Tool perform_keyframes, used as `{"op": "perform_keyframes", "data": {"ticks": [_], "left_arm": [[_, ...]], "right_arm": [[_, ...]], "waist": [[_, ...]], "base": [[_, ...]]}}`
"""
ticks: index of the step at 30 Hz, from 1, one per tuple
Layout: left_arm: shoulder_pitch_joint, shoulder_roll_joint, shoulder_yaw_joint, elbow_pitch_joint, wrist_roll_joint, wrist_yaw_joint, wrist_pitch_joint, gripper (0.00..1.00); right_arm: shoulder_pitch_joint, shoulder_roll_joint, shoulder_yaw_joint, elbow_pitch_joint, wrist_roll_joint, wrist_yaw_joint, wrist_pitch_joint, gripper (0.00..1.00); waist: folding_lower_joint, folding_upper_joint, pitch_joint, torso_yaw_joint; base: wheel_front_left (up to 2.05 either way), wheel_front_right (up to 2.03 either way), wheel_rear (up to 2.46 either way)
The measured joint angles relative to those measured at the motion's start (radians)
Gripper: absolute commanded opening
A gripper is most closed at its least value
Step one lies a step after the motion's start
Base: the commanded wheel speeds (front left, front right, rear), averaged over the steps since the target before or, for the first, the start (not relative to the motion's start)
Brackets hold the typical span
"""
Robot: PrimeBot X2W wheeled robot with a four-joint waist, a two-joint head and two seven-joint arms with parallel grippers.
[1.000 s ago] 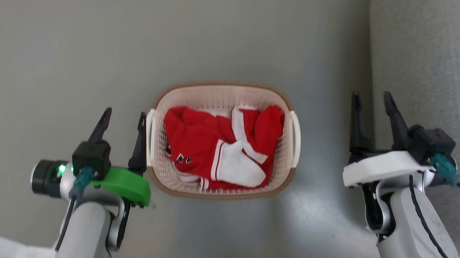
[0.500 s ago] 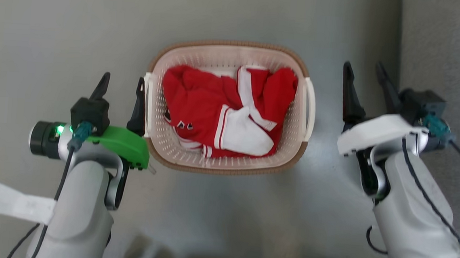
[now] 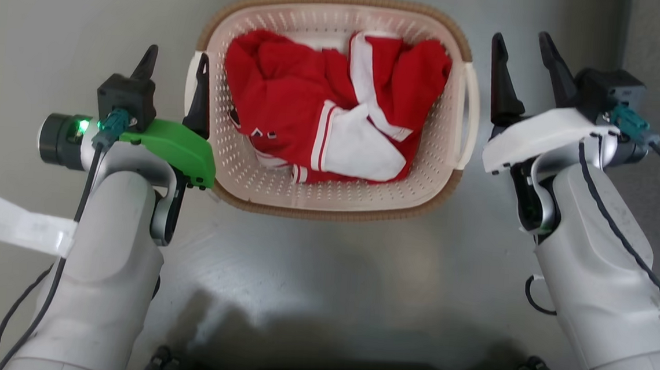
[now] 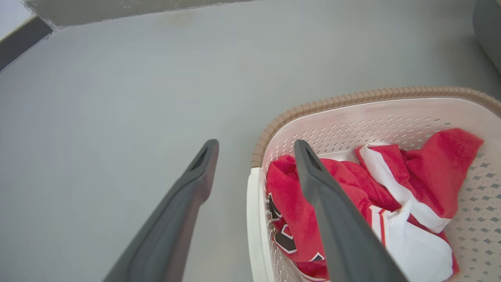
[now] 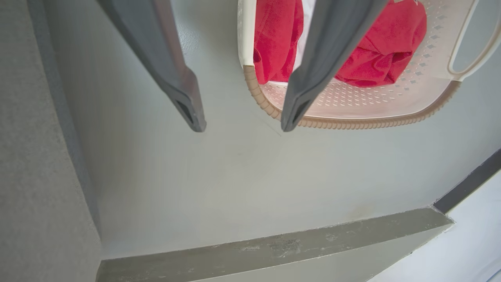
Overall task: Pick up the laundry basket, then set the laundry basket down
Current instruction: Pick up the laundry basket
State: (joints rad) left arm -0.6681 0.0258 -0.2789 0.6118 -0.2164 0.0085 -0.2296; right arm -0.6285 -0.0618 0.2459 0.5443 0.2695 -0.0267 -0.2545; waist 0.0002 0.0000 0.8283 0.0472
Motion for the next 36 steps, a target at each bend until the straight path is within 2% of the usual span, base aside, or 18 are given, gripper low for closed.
{"op": "perform_keyframes", "data": {"ticks": [10, 24, 36], "left_arm": [[-0.055, -0.003, -0.024, 0.103, -0.027, -0.01, -0.002, 1.0], [-0.112, -0.004, -0.06, 0.235, -0.072, -0.036, -0.007, 1.0], [-0.152, -0.006, -0.092, 0.322, -0.111, -0.07, 0.009, 1.0]], "right_arm": [[-0.061, -0.001, 0.033, 0.07, 0.03, 0.008, 0.0, 1.0], [-0.09, -0.003, 0.11, 0.205, 0.102, 0.008, 0.0, 1.0], [-0.127, -0.004, 0.171, 0.265, 0.155, 0.008, 0.001, 1.0]], "waist": [[0.0001, 0.0, 0.085, 0.009], [-0.0001, 0.0, 0.135, 0.009], [-0.0001, 0.0, 0.15, 0.007]], "base": [[0.0, 0.0, 0.0], [0.0, 0.0, 0.0], [0.0, 0.0, 0.0]]}}
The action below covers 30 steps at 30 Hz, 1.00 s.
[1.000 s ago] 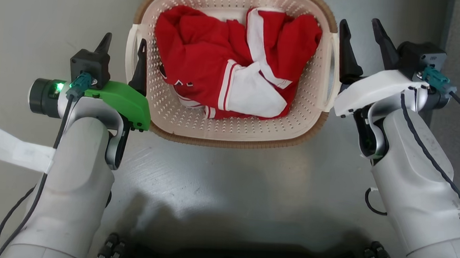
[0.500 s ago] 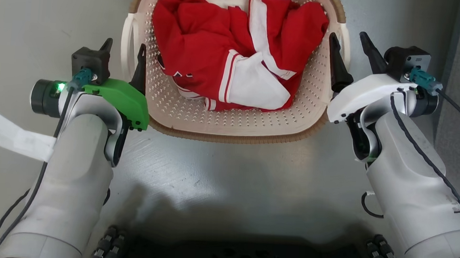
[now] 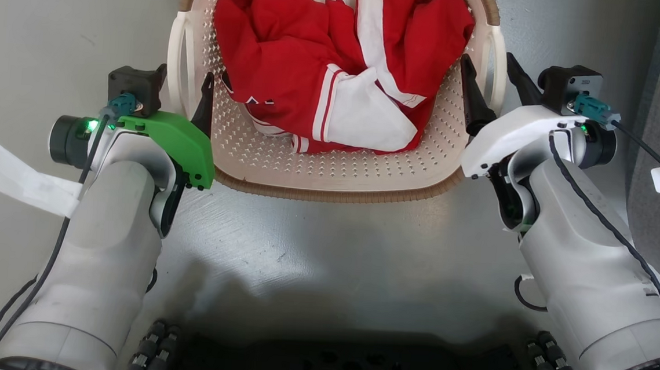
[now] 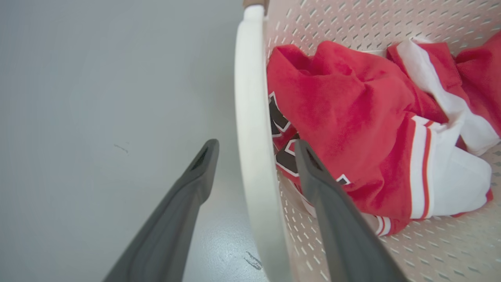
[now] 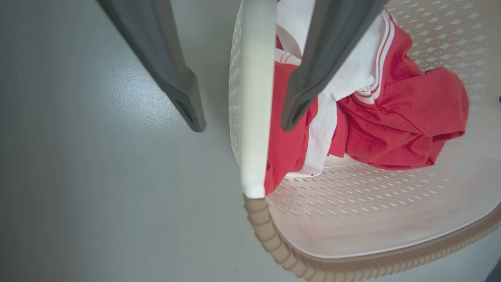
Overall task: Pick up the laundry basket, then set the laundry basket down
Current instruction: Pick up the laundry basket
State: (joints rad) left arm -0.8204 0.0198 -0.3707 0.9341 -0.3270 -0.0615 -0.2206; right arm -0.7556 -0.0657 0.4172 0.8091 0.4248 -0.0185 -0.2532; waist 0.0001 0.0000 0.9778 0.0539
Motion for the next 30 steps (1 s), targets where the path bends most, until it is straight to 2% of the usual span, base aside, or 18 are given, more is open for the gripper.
{"op": "perform_keyframes", "data": {"ticks": [11, 12, 13, 14, 16, 17, 18, 19, 30], "left_arm": [[-0.034, -0.001, -0.036, 0.06, -0.039, -0.019, 0.032, 1.0], [-0.035, -0.001, -0.041, 0.063, -0.043, -0.019, 0.035, 1.0], [-0.036, -0.001, -0.046, 0.066, -0.048, -0.022, 0.035, 0.89], [-0.037, -0.001, -0.05, 0.067, -0.051, -0.027, 0.035, 0.59], [-0.04, -0.001, -0.057, 0.072, -0.059, -0.027, 0.038, 0.36], [-0.043, -0.001, -0.059, 0.074, -0.064, -0.028, 0.041, 0.0], [-0.046, -0.001, -0.064, 0.077, -0.071, -0.03, 0.041, 0.0], [-0.049, -0.001, -0.071, 0.078, -0.075, -0.031, 0.041, 0.0], [-0.056, -0.01, -0.111, 0.107, -0.101, -0.039, 0.039, 0.0]], "right_arm": [[-0.034, -0.001, 0.056, 0.04, 0.027, 0.0, 0.0, 1.0], [-0.038, -0.001, 0.06, 0.042, 0.031, 0.0, 0.0, 0.97], [-0.041, -0.001, 0.065, 0.045, 0.038, 0.0, 0.0, 0.77], [-0.043, -0.001, 0.069, 0.05, 0.044, 0.001, 0.003, 0.49], [-0.046, -0.001, 0.076, 0.061, 0.053, 0.0, 0.008, 0.38], [-0.047, -0.001, 0.078, 0.065, 0.053, 0.0, 0.008, 0.25], [-0.051, -0.001, 0.08, 0.071, 0.054, 0.0, 0.008, 0.05], [-0.056, -0.001, 0.082, 0.074, 0.058, 0.0, 0.008, 0.0], [-0.072, 0.004, 0.102, 0.135, 0.096, -0.002, 0.008, 0.0]], "waist": [[0.0, 0.0, 0.006, -0.001], [0.0, 0.0, 0.007, -0.001], [-0.0001, 0.0, 0.008, -0.001], [0.0, 0.0, 0.009, -0.001], [-0.0001, 0.0, 0.01, -0.001], [0.0, 0.0, 0.01, -0.001], [-0.0001, 0.0, 0.011, -0.001], [-0.0001, 0.0, 0.011, -0.001], [-0.0001, 0.0, -0.022, 0.0]], "base": [[0.0, 0.0, 0.0], [0.0, 0.0, 0.0], [0.0, 0.0, 0.0], [0.0, 0.0, 0.0], [0.0, 0.0, 0.0], [0.0, 0.0, 0.0], [0.0, 0.0, 0.0], [0.0, 0.0, 0.0], [0.0, 0.0, 0.0]]}}
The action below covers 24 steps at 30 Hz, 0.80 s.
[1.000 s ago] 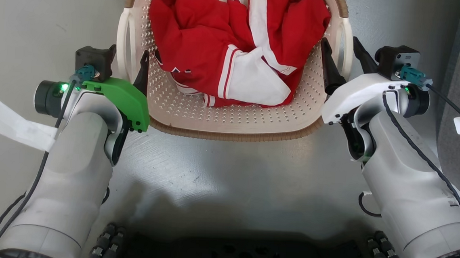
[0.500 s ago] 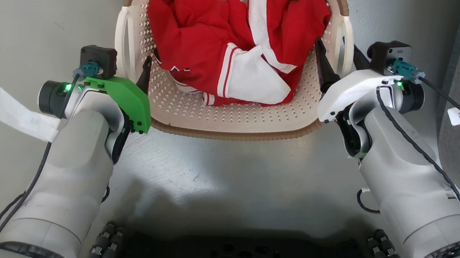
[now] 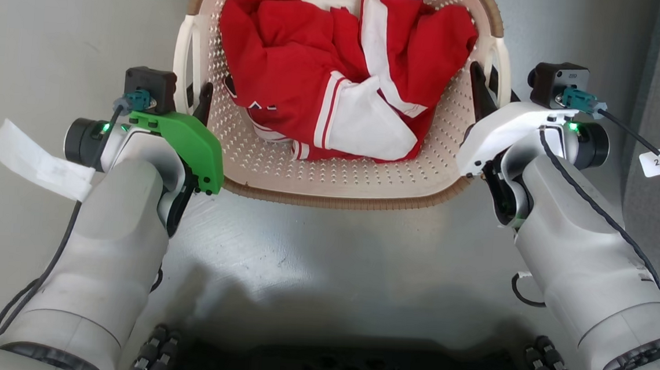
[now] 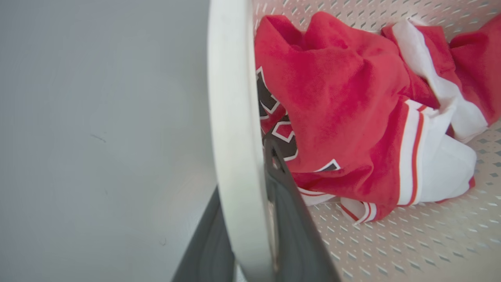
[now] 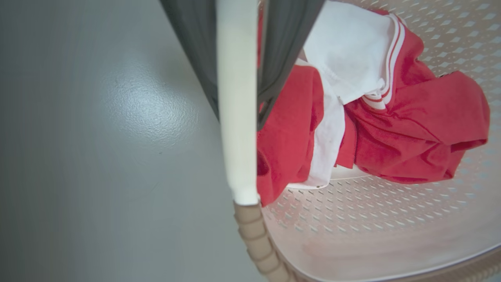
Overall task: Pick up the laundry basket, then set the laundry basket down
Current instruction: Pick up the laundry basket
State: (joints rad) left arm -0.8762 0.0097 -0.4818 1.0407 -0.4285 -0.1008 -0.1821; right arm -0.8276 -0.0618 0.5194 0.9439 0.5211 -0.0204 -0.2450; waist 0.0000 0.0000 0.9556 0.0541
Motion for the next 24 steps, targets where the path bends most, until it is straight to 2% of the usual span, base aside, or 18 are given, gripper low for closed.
{"op": "perform_keyframes", "data": {"ticks": [12, 24], "left_arm": [[0.004, -0.007, -0.025, 0.042, -0.031, 0.0, -0.014, 0.0], [0.1, -0.022, -0.066, 0.117, -0.056, 0.0, 0.012, 0.0]], "right_arm": [[0.0, 0.006, 0.025, 0.053, 0.043, 0.001, -0.001, 0.0], [0.08, 0.023, 0.075, 0.133, 0.113, 0.017, 0.044, 0.0]], "waist": [[0.0, 0.0, -0.085, -0.004], [0.0, 0.0, -0.235, -0.011]], "base": [[0.0, 0.0, 0.0], [0.0, 0.0, 0.0]]}}
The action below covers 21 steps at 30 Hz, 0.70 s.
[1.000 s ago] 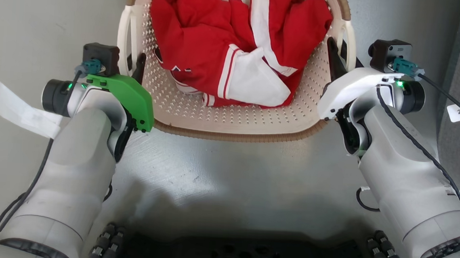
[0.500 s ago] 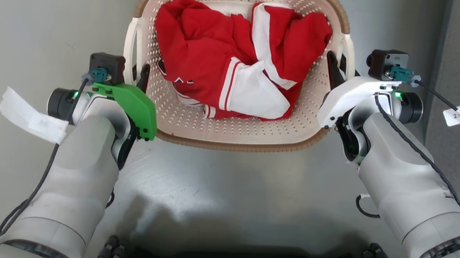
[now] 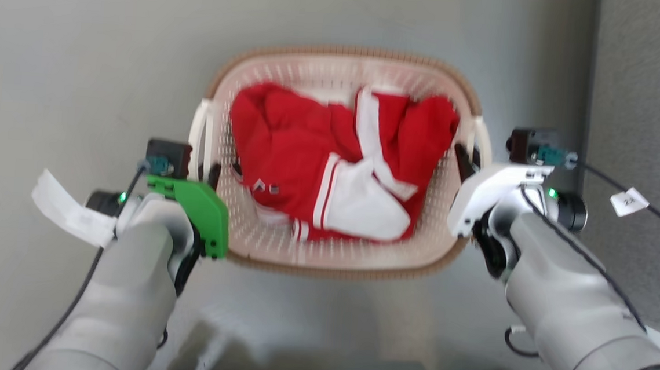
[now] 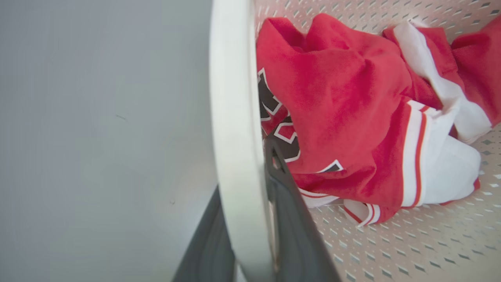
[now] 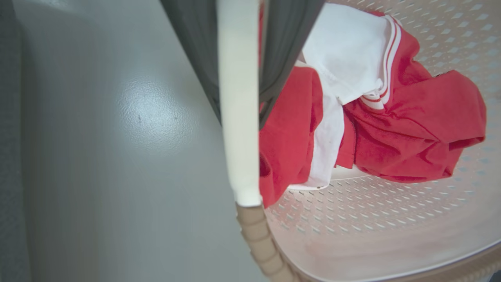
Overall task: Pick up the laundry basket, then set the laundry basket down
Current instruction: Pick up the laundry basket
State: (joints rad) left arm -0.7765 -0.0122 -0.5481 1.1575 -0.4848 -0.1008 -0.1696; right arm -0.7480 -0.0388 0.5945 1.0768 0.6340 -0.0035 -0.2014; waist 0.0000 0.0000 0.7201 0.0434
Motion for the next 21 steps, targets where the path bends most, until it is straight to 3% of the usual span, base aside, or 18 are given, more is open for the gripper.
{"op": "perform_keyframes", "data": {"ticks": [21], "left_arm": [[0.177, 0.0, -0.067, 0.033, -0.068, -0.002, 0.087, 0.0]], "right_arm": [[0.191, 0.005, 0.11, 0.022, 0.111, 0.03, 0.125, 0.0]], "waist": [[-0.0001, 0.0, -0.267, -0.02]], "base": [[0.0, 0.0, 0.0]]}}
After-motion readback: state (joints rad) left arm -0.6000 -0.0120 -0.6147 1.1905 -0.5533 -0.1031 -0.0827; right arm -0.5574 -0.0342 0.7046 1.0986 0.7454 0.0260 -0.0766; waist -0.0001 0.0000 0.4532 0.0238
